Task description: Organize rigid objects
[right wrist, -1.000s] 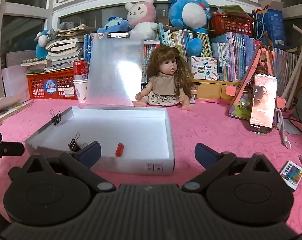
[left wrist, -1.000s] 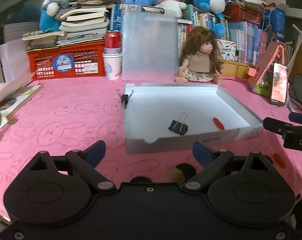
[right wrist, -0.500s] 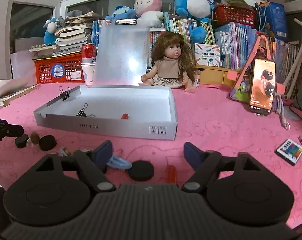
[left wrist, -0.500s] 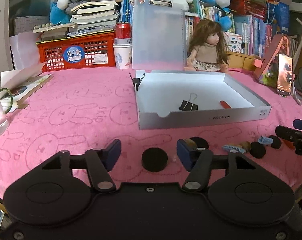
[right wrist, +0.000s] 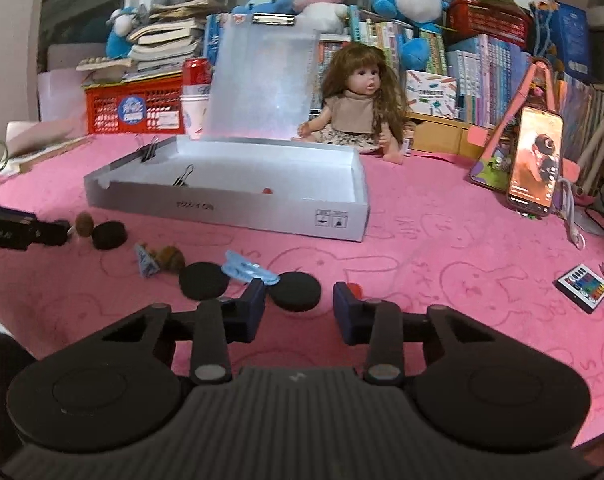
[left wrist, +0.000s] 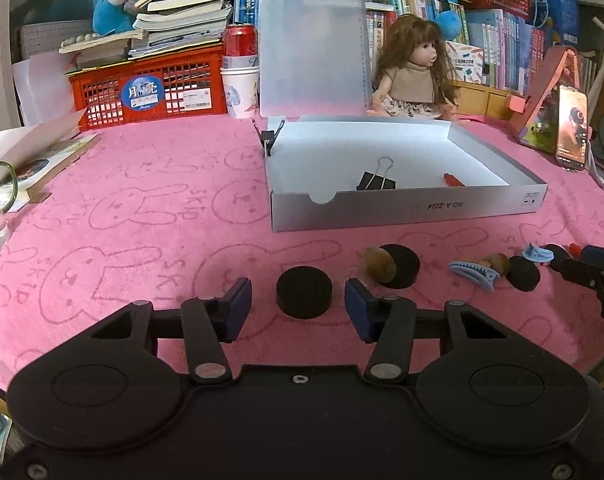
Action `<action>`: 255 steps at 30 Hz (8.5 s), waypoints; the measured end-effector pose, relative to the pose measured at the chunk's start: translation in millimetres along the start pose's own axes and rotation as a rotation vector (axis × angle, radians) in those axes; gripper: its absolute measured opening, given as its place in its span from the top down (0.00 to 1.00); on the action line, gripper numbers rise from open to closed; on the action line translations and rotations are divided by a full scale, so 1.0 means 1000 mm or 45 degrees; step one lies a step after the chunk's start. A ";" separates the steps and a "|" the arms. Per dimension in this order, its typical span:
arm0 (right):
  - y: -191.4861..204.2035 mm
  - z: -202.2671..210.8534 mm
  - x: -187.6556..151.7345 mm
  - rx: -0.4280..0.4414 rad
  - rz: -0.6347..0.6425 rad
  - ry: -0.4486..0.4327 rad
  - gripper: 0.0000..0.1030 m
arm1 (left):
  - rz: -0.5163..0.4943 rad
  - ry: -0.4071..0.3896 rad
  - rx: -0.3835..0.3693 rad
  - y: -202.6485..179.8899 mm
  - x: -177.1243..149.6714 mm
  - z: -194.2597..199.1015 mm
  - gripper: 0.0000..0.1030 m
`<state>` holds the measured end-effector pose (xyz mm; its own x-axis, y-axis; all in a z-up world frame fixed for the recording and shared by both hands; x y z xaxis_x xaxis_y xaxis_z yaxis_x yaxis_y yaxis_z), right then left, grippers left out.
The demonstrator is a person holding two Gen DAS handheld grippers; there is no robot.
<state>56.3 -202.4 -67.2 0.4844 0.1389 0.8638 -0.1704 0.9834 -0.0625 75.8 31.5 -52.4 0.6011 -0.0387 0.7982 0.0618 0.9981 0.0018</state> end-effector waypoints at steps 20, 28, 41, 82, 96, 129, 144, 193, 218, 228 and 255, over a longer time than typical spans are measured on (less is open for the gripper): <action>-0.005 -0.023 0.003 -0.012 -0.095 -0.005 0.62 | 0.019 -0.025 0.045 0.006 0.002 -0.012 0.60; -0.005 -0.029 0.004 -0.030 -0.112 -0.024 0.65 | 0.013 -0.047 0.063 0.004 0.004 -0.017 0.60; -0.003 -0.021 0.017 -0.034 -0.100 -0.062 0.65 | -0.012 -0.106 0.052 -0.011 0.022 0.000 0.71; -0.020 -0.069 0.091 -0.018 -0.267 0.011 0.65 | 0.037 0.012 0.008 -0.046 0.113 -0.055 0.70; -0.016 -0.100 0.095 0.001 -0.275 0.089 0.65 | 0.051 0.093 0.042 -0.042 0.116 -0.095 0.70; -0.008 -0.147 0.084 0.007 -0.259 0.223 0.65 | 0.064 0.179 0.049 -0.042 0.104 -0.134 0.70; -0.009 -0.151 0.085 0.007 -0.269 0.219 0.56 | 0.039 0.174 0.023 -0.050 0.106 -0.140 0.62; -0.001 -0.046 0.074 0.030 -0.170 -0.026 0.07 | 0.029 -0.026 -0.089 -0.046 0.068 -0.024 0.18; 0.027 -0.004 0.025 -0.017 -0.012 -0.139 0.05 | 0.023 -0.099 -0.054 -0.041 0.004 0.017 0.17; 0.036 -0.004 0.013 0.024 0.003 -0.100 0.21 | -0.019 -0.095 -0.076 -0.050 -0.010 0.027 0.32; 0.055 -0.016 0.003 0.093 0.025 -0.032 0.65 | -0.036 -0.049 -0.049 -0.052 -0.024 0.014 0.79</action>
<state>62.4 -146.0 -76.2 0.4587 0.1545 0.8750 -0.2425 0.9692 -0.0440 47.3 -18.8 -63.0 0.5679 -0.0642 0.8206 0.1094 0.9940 0.0021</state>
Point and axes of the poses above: each gripper's, at about its wrist camera, not at the fingertips, and z roughly against the way its jaws point, y to its left, x to its top, the point moved 9 cm from there along -z, roughly the way its jaws point, and after that the axes turned 2 degrees about y, right-handed, at the moved point
